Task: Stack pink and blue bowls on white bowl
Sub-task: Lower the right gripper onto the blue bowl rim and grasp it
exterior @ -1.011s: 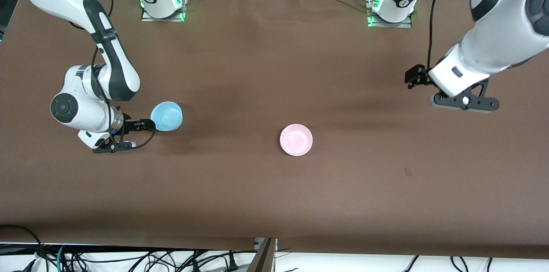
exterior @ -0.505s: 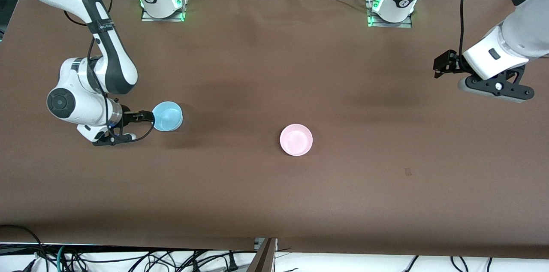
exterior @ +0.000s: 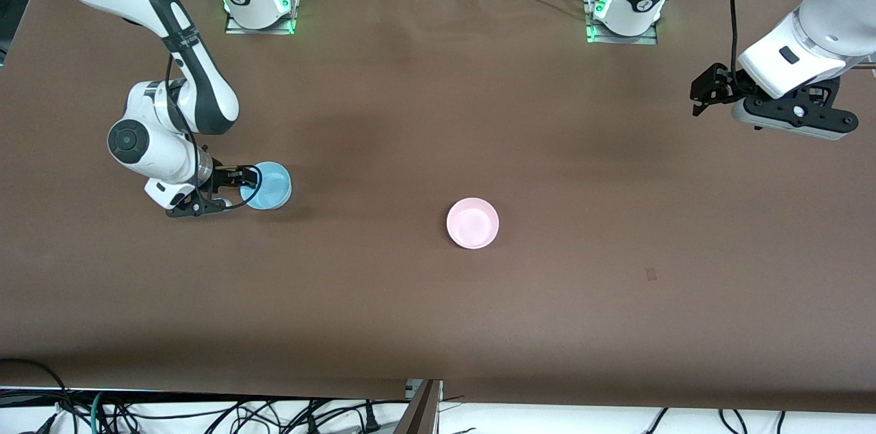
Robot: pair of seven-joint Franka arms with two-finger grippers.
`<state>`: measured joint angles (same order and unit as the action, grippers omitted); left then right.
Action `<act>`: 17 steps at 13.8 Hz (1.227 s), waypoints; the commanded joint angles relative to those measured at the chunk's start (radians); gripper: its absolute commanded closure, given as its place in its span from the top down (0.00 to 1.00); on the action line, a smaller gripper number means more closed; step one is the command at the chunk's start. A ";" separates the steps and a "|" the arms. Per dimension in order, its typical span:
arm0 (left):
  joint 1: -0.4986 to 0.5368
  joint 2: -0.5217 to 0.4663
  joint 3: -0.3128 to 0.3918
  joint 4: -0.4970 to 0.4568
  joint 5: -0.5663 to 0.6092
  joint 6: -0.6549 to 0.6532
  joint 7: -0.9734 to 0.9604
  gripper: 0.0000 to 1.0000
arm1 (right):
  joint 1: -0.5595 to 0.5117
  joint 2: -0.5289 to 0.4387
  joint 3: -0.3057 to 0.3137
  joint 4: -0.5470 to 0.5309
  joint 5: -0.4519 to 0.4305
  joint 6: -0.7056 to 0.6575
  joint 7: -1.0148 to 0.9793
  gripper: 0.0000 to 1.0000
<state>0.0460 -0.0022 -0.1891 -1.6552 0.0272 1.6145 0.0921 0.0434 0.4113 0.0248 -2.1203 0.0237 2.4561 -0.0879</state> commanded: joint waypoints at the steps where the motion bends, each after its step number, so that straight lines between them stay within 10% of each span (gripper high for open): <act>1: 0.015 0.005 -0.009 -0.012 -0.027 0.012 0.026 1.00 | 0.018 -0.020 0.006 -0.033 -0.005 0.027 0.007 0.97; 4: 0.015 0.005 -0.009 -0.011 -0.012 0.010 0.029 1.00 | 0.018 -0.022 0.006 -0.035 -0.005 0.017 0.007 0.82; 12: 0.015 0.001 -0.009 -0.008 -0.012 -0.021 0.028 1.00 | 0.023 -0.019 0.006 -0.033 -0.005 0.014 0.033 0.00; 17: 0.015 0.002 -0.004 -0.002 -0.012 -0.018 0.026 1.00 | 0.053 -0.026 0.021 0.048 0.004 -0.064 0.091 0.00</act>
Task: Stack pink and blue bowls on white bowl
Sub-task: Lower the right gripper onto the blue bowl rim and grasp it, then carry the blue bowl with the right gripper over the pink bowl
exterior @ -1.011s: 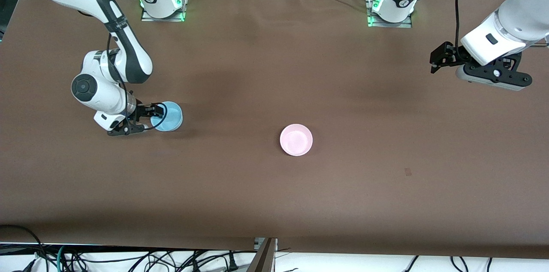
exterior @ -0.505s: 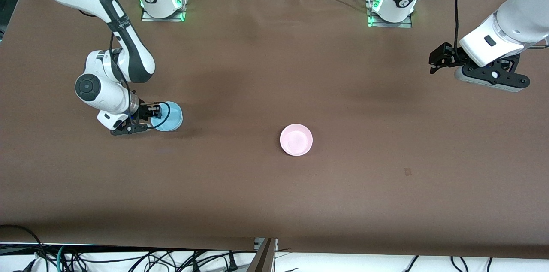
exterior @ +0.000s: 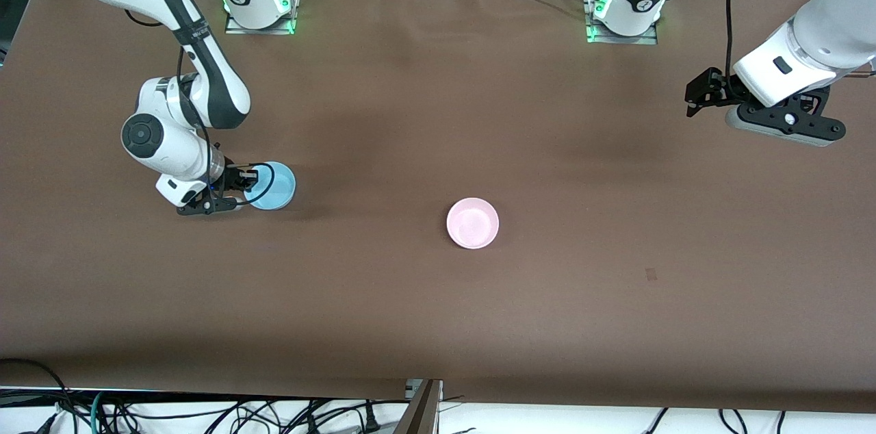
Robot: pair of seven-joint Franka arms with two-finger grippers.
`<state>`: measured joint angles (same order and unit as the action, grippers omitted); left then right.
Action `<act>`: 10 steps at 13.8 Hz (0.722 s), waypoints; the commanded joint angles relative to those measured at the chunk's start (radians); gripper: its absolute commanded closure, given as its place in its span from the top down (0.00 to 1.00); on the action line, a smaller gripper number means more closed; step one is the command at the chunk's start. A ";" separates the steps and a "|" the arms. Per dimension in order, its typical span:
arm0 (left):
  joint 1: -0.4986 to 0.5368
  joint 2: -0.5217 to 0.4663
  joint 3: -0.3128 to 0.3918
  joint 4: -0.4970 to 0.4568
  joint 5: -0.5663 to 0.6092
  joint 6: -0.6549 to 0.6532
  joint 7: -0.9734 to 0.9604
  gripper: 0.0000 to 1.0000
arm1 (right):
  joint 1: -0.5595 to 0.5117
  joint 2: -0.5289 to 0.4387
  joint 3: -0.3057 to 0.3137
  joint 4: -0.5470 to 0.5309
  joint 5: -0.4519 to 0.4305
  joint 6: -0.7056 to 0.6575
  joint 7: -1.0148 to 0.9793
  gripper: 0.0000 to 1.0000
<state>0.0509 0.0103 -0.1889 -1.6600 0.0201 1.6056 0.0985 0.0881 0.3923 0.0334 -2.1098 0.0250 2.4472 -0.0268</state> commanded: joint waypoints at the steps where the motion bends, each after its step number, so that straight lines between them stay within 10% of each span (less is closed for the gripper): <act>1: 0.010 -0.010 -0.004 0.006 -0.005 -0.007 0.018 1.00 | 0.009 -0.007 0.037 0.086 0.013 -0.115 0.074 0.00; 10: 0.010 -0.010 -0.010 0.006 -0.003 -0.012 0.009 1.00 | 0.289 0.202 0.140 0.584 0.087 -0.330 0.962 0.00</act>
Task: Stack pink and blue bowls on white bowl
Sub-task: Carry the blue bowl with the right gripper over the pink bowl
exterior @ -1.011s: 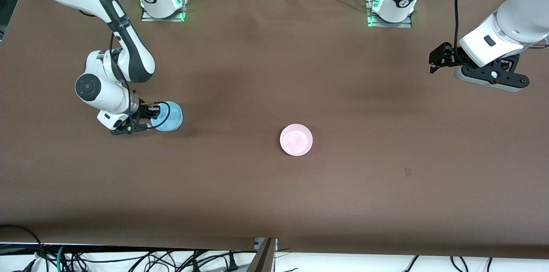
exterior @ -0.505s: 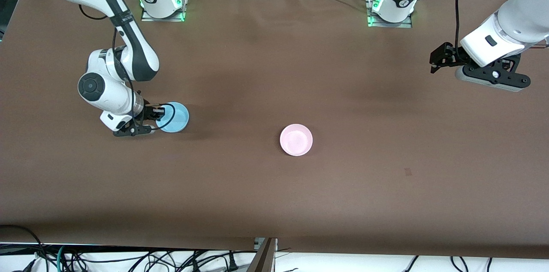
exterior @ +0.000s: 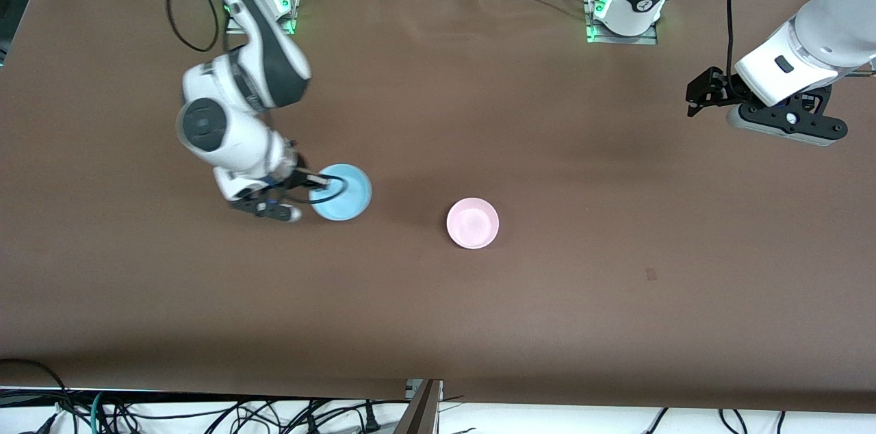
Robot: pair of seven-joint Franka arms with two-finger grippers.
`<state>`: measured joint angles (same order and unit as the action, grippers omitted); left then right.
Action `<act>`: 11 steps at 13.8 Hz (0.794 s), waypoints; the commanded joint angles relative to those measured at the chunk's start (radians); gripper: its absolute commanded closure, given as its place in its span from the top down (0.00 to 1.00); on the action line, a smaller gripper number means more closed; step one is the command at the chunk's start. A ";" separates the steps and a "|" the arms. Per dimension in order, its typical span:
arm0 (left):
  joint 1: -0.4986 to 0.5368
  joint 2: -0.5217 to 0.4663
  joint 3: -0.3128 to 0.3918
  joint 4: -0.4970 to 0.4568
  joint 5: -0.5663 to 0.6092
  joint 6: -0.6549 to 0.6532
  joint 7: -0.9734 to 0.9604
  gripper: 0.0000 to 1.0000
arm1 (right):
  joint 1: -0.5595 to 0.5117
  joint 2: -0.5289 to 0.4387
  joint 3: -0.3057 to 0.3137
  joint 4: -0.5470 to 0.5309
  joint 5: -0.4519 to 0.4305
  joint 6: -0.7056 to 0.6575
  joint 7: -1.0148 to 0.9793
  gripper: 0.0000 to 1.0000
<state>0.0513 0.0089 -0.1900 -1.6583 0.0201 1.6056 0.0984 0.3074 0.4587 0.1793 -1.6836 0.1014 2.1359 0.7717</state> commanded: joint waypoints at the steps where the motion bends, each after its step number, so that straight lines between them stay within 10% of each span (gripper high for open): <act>1: 0.010 -0.009 -0.009 0.005 -0.003 -0.012 0.009 1.00 | 0.111 0.190 -0.006 0.229 0.009 -0.019 0.240 0.00; 11: 0.008 -0.010 -0.014 0.005 0.000 -0.018 0.006 1.00 | 0.236 0.297 -0.004 0.323 0.011 0.159 0.403 0.00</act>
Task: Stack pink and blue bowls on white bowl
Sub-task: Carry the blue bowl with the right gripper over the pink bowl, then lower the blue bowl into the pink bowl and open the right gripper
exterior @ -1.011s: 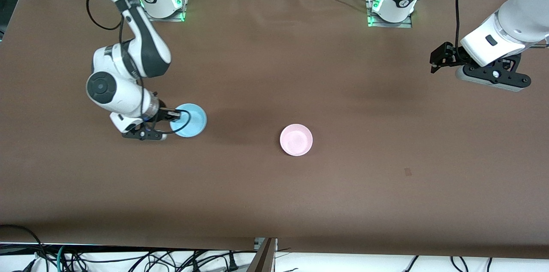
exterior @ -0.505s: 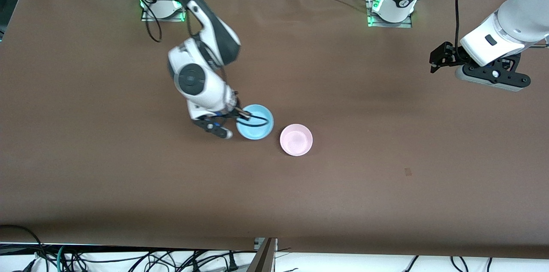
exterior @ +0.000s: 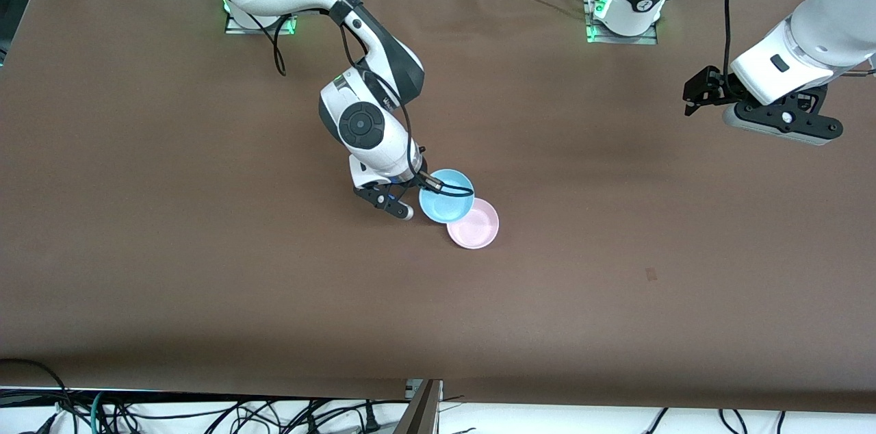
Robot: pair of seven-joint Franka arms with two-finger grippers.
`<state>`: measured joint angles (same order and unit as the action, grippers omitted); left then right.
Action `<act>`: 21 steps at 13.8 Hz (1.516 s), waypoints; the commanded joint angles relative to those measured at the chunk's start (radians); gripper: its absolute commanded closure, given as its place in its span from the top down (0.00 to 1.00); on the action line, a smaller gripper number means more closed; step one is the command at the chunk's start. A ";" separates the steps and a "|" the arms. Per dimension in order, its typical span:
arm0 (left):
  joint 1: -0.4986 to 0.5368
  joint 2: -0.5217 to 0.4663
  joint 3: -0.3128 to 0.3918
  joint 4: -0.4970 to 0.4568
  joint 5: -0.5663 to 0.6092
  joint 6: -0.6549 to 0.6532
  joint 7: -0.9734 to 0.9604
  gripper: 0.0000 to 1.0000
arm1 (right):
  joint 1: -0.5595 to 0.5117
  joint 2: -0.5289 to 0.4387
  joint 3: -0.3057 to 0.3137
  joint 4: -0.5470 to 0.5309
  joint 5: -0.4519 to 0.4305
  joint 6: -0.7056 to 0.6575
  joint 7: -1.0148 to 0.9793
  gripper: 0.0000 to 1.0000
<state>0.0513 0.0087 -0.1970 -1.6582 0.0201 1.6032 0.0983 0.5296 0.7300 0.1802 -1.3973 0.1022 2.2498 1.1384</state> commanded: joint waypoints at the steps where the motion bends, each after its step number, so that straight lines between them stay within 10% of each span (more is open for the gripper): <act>1: 0.009 -0.010 -0.007 0.005 0.000 -0.016 0.006 1.00 | 0.024 0.040 -0.007 0.041 0.008 0.095 0.058 0.00; 21: 0.001 -0.010 -0.009 0.009 0.000 -0.035 0.007 1.00 | 0.066 0.178 -0.015 0.147 -0.001 0.209 0.084 0.00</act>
<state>0.0497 0.0080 -0.2005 -1.6570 0.0201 1.5872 0.0983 0.5809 0.8758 0.1770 -1.2994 0.1022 2.4464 1.2051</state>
